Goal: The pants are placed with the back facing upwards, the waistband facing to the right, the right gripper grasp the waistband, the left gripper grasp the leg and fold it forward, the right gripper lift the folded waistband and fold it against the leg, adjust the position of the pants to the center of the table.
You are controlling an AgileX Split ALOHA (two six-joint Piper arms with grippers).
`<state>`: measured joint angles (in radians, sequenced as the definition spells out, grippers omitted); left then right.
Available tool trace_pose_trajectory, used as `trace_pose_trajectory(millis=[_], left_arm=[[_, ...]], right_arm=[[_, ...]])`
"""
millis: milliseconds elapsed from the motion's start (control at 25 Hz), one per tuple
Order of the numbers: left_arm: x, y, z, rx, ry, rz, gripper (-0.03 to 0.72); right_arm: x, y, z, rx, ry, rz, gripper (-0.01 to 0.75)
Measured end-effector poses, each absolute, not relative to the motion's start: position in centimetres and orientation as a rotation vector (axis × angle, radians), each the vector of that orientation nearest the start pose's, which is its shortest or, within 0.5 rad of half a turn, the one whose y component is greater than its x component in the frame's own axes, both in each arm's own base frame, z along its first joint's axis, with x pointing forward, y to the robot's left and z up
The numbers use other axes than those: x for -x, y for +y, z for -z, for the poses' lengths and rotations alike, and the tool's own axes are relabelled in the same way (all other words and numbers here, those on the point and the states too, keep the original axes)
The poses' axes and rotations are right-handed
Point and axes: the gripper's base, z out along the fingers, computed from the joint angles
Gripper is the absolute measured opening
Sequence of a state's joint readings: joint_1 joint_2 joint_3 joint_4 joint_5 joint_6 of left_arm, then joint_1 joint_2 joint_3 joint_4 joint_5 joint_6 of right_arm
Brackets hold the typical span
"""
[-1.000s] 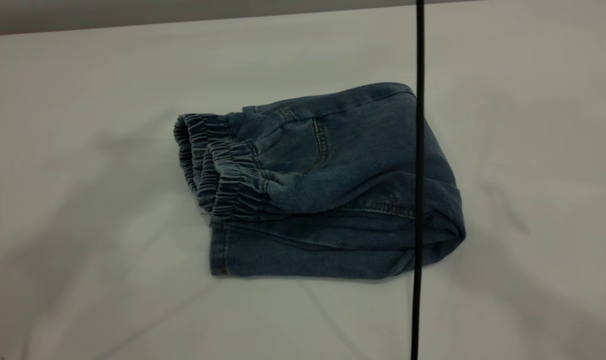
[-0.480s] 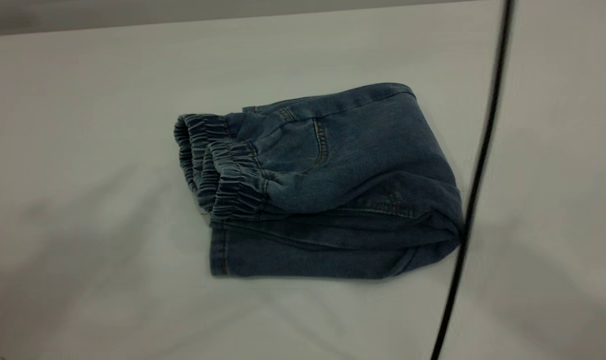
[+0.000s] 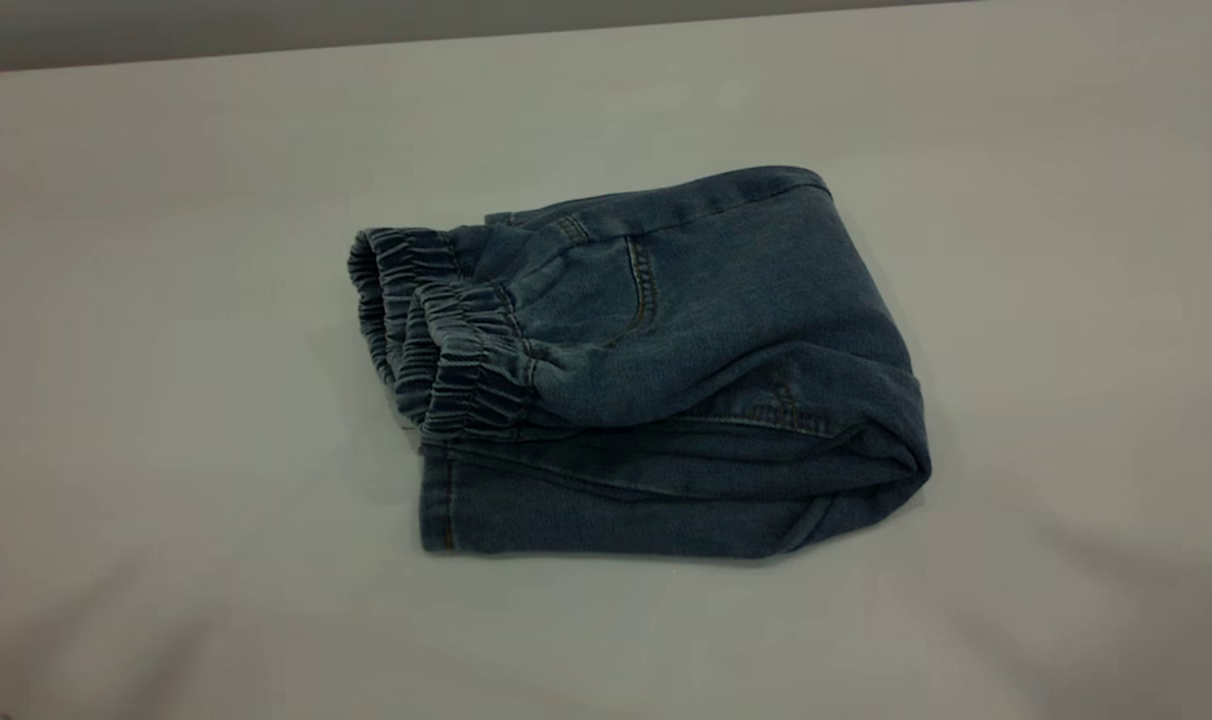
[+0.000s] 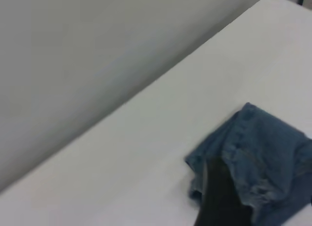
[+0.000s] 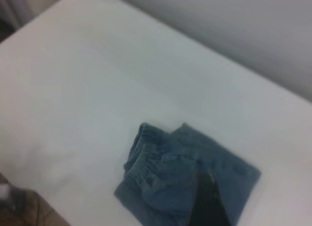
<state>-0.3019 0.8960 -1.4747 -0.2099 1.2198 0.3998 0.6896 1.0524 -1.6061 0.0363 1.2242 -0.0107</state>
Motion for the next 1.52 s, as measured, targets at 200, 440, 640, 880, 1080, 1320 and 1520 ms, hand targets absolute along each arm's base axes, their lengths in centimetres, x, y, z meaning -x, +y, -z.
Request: trace_pose_trajectory(millis=[200,440,640,880,1080,1320,1520], left_arm=[[-7.6,-4.2,-46.5,-0.65,2.043,0.267,0.403],[-3.7,-3.0,-41.7,-0.497,2.114,0.348,0.403],[-1.0,-1.4,-38.0,-0.395,2.121,0.294,0.403],[1.3,0.0,-34.9,-0.335,2.079,0.226,0.403],[1.5,0.4,-32.5,-0.3,2.101,0.196,0.403],[-0.3,-0.2,-29.6,-0.307,2.144,0.197,0.403],[-1.3,-0.5,-28.0,-0.307,2.148,0.196,0.403]], right_arm=[[-7.2,6.1,-49.0,0.726,1.994,-0.423,0.395],[-3.0,2.8,-43.6,0.674,2.021,-0.47,0.395],[-1.1,1.2,-38.3,0.66,1.984,-0.481,0.393],[0.4,0.1,-32.5,0.628,1.982,-0.526,0.393],[0.7,0.0,-29.0,0.636,2.011,-0.532,0.392],[0.3,0.3,-27.9,0.629,2.015,-0.543,0.392],[0.3,0.3,-27.9,0.624,2.018,-0.543,0.392]])
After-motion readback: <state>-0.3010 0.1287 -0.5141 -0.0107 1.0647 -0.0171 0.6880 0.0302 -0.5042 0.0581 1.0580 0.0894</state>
